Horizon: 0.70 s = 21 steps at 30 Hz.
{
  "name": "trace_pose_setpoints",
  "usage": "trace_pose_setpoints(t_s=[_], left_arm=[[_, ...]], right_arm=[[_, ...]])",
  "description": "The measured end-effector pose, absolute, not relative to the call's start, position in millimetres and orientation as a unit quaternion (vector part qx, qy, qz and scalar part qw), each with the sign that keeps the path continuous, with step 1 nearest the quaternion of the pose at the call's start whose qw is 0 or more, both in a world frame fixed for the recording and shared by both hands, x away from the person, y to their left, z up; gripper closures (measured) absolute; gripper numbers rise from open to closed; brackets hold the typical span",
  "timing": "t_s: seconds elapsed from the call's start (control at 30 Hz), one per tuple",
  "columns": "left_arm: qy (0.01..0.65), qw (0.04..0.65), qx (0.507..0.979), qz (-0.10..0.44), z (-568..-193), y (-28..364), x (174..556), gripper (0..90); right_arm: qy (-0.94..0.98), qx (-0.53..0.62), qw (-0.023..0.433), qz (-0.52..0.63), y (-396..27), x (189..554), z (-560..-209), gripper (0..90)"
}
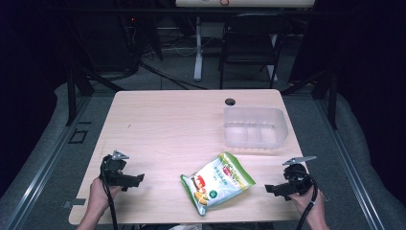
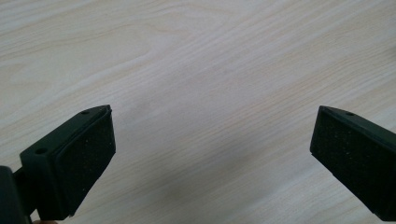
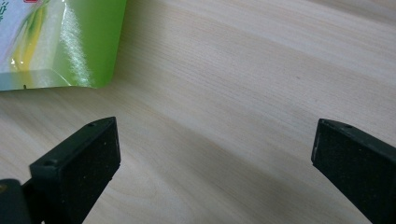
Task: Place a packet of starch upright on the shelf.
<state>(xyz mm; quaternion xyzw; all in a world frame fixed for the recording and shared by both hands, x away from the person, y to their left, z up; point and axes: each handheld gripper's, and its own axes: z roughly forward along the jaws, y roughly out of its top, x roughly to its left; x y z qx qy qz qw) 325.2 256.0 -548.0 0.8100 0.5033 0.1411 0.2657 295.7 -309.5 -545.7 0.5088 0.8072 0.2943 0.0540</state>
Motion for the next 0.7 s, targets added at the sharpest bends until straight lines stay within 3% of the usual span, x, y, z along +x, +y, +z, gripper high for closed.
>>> trace_pose_setpoints(t_s=[0.53, 0.7], left_arm=[[0.497, 0.260, 0.817, 0.131, -550.3, 250.8, 328.0, 0.2], [0.508, 0.245, 0.815, 0.133, -550.9, 252.7, 326.2, 0.2]], right_arm=[[0.804, 0.508, 0.032, 0.307, -309.0, 296.3, -543.4, 1.2], [0.812, 0.504, 0.044, 0.291, -303.7, 295.8, -538.1, 1.5]])
